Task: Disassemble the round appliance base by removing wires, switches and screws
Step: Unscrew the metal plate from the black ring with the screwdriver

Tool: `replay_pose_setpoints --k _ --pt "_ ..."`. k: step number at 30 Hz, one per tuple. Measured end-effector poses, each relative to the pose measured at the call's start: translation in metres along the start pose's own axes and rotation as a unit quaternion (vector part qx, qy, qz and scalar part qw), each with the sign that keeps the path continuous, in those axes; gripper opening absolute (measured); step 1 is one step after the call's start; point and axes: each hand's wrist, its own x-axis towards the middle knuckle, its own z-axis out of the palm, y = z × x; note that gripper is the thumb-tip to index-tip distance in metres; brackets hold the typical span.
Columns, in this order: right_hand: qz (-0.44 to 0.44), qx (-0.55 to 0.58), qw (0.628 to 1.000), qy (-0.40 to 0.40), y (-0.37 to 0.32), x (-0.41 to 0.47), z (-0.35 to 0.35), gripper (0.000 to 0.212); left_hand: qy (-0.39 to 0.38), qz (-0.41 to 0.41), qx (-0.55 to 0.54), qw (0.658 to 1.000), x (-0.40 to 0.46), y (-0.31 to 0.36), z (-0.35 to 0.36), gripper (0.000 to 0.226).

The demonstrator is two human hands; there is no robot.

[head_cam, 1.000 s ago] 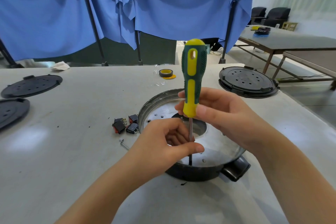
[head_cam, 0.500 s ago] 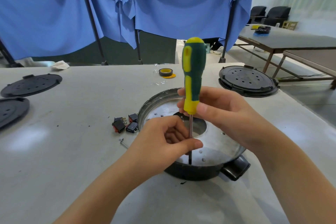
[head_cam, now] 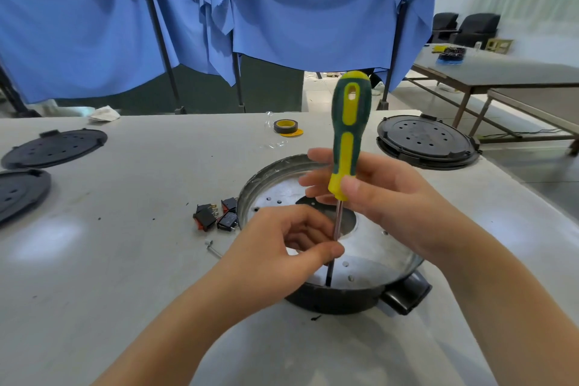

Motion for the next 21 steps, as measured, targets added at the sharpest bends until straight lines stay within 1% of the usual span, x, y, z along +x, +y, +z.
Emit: replay_pose_setpoints --k 2,6,8,10,12,13,15,17,19,21 --pt "-0.008 -0.032 0.999 0.033 -0.0007 -0.0003 0.0036 0.031 0.013 -0.001 -0.001 1.000 0.0006 -0.0018 0.0002 0.012" --pt "-0.026 -0.024 0.998 0.051 0.0001 -0.0010 0.0028 0.032 0.012 0.007 0.003 1.000 0.0013 -0.0026 0.0003 0.011" --pt "-0.023 -0.017 0.999 0.036 0.0005 -0.0011 -0.0006 0.031 -0.016 0.010 -0.003 1.000 0.0002 -0.0015 -0.0005 0.010" --pt "-0.014 0.009 1.000 0.004 0.0006 -0.0010 -0.0030 0.029 -0.048 0.010 -0.012 0.999 -0.0008 -0.0002 -0.0023 0.015" --pt "-0.004 0.037 0.999 -0.015 0.0002 -0.0009 -0.0034 0.032 -0.056 0.003 -0.017 0.998 -0.0005 0.0004 -0.0033 0.015" --pt "-0.001 0.035 0.999 -0.015 0.0000 -0.0006 -0.0025 0.032 -0.049 0.000 -0.018 0.999 0.0000 0.0005 -0.0030 0.013" --pt "-0.001 -0.004 1.000 0.007 -0.0002 -0.0003 0.0001 0.029 -0.021 -0.002 -0.019 1.000 0.0012 0.0003 -0.0015 0.010" --pt "-0.006 -0.033 0.999 0.035 0.0006 0.0003 0.0029 0.027 0.004 -0.002 -0.013 1.000 0.0017 -0.0019 -0.0003 0.013" --pt "-0.018 -0.029 0.998 0.053 0.0022 0.0012 0.0047 0.027 0.013 0.002 -0.007 1.000 0.0024 -0.0041 0.0004 0.018" --pt "-0.025 0.007 0.998 0.058 0.0039 0.0017 0.0039 0.033 0.013 0.007 -0.007 1.000 0.0025 -0.0047 0.0007 0.020"
